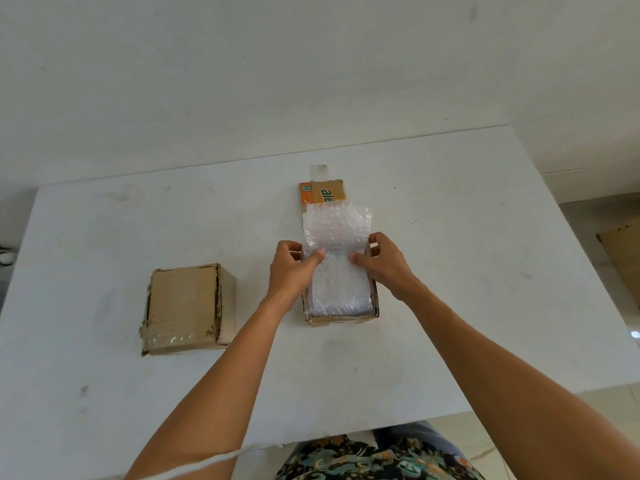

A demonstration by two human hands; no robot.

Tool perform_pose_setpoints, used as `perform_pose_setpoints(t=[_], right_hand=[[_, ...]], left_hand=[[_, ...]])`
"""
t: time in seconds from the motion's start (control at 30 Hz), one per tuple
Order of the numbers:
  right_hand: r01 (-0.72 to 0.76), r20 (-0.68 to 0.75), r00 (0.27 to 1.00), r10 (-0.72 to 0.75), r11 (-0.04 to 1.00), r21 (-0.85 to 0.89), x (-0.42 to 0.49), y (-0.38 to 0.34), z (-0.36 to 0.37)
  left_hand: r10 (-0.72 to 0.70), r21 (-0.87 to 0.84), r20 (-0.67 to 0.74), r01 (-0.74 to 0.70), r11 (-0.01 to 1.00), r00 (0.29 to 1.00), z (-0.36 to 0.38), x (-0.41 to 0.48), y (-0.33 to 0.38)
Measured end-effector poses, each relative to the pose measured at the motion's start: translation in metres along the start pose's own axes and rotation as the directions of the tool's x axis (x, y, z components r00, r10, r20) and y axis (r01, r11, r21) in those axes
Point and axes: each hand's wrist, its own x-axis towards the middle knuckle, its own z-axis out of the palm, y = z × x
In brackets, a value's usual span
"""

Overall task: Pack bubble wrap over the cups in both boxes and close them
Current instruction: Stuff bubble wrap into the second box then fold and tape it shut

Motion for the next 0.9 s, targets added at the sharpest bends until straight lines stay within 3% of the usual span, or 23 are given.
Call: perform_pose_setpoints(t=[0.27, 0.6, 0.9], right_hand=[[0.028, 0.023, 0.999, -0.027, 0.999, -0.044, 0.006, -0.004, 0.0], [0.101, 0.058, 0.994, -0.091, 0.973, -0.206, 0.029, 0.01, 0.004], [0.259, -0.024, 0.964, -0.264, 0.957, -0.127, 0.019, -0.001, -0.003]], left_hand=[[0.132, 0.11, -0.006, -0.13, 0.985, 0.991, 0.005, 0.001, -0.006], [0.118, 0.154, -0.089, -0.103, 0.983, 0.989, 0.008, -0.002, -0.004], [0.054, 0.095, -0.103, -0.045, 0.994, 0.993, 0.01, -0.003, 0.002]])
